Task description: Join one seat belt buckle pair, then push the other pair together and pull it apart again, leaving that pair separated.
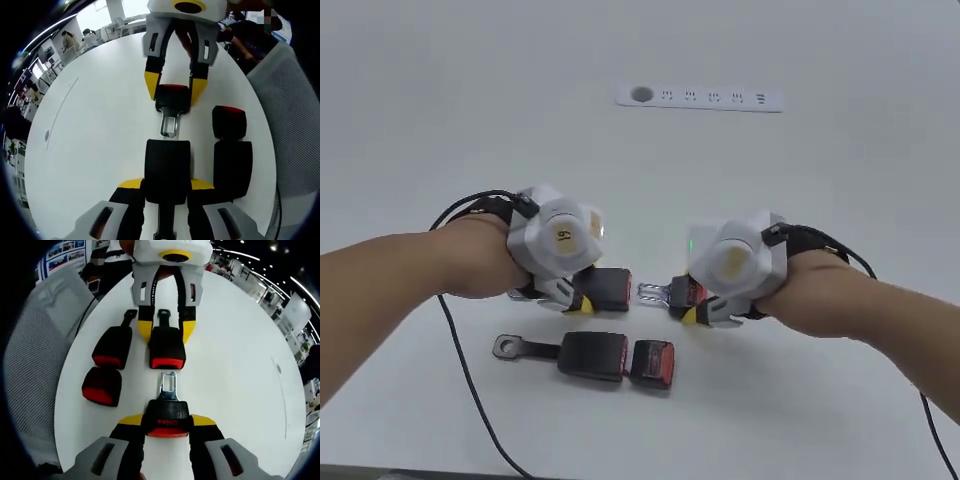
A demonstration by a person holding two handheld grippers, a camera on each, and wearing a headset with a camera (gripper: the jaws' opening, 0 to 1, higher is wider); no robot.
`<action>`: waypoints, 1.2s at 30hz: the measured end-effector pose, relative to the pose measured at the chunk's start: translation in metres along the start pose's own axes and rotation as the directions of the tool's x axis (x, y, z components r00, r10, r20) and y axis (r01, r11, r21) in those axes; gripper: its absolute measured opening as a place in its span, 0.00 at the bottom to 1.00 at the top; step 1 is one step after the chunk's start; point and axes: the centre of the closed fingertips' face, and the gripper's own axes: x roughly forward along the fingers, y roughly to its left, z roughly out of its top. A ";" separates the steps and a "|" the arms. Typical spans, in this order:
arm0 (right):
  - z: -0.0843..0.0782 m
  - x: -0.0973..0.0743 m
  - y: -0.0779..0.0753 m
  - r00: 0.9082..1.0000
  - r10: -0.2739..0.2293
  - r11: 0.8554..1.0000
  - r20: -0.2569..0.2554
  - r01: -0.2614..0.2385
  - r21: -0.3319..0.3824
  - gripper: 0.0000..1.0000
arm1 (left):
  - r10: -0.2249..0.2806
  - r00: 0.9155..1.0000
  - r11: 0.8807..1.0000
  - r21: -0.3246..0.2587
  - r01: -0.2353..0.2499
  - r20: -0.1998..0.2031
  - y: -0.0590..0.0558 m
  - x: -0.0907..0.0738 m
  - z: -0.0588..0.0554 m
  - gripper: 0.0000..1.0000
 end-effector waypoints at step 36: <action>0.024 0.008 -0.002 0.999 0.022 1.000 0.032 -0.021 -0.022 0.28 | -0.022 1.000 1.000 0.005 0.022 0.015 0.000 0.001 0.001 0.32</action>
